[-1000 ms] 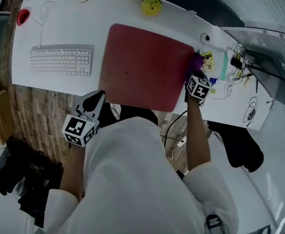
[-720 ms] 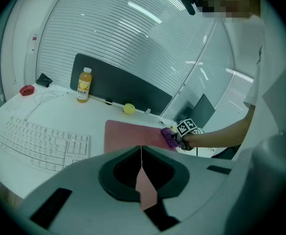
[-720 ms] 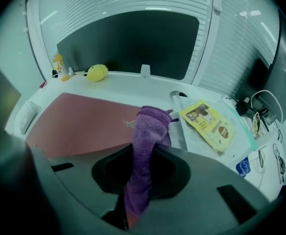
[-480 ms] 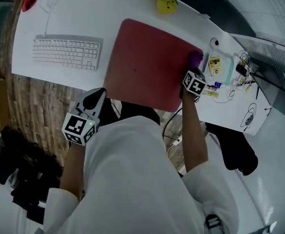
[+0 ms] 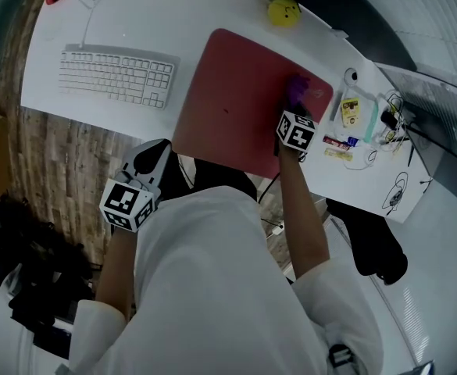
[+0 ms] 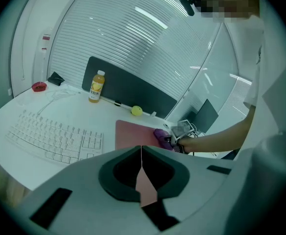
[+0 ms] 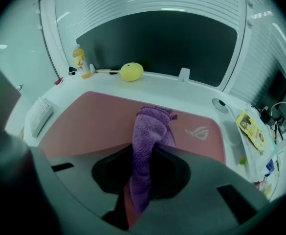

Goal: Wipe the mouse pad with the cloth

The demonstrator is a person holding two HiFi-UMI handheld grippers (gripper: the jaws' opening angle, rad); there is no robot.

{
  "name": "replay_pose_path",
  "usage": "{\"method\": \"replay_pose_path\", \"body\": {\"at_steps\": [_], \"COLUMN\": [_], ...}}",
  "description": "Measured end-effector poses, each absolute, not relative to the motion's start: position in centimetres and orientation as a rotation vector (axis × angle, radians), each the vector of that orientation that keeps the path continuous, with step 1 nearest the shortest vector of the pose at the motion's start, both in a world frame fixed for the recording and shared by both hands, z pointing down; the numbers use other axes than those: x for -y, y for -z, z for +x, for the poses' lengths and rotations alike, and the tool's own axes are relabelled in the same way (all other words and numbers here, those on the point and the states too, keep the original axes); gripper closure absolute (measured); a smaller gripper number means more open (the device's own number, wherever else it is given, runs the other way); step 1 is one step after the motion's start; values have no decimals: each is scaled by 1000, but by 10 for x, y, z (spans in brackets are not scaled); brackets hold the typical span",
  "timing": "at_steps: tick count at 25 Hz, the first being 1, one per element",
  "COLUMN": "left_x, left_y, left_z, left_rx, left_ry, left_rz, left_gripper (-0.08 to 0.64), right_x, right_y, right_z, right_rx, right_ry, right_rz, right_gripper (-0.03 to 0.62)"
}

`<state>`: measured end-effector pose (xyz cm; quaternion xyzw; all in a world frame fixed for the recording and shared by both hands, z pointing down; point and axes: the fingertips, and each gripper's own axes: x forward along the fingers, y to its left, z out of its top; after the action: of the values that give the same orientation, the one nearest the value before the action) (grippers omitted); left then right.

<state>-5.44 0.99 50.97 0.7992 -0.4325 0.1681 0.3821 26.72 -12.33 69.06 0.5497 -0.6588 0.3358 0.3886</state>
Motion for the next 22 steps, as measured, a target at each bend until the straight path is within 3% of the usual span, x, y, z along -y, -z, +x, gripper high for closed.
{"method": "replay_pose_path", "body": {"at_steps": [22], "left_x": [-17], "left_y": [-511], "left_z": [-99], "left_rx": [1180], "left_ry": [-410], "left_rz": [1987], "left_gripper": [540], "right_x": [138], "right_y": [-685], "right_z": [62], "right_rx": [1952], "right_ry": [-847], "right_rz": [1096], "right_gripper": [517]}}
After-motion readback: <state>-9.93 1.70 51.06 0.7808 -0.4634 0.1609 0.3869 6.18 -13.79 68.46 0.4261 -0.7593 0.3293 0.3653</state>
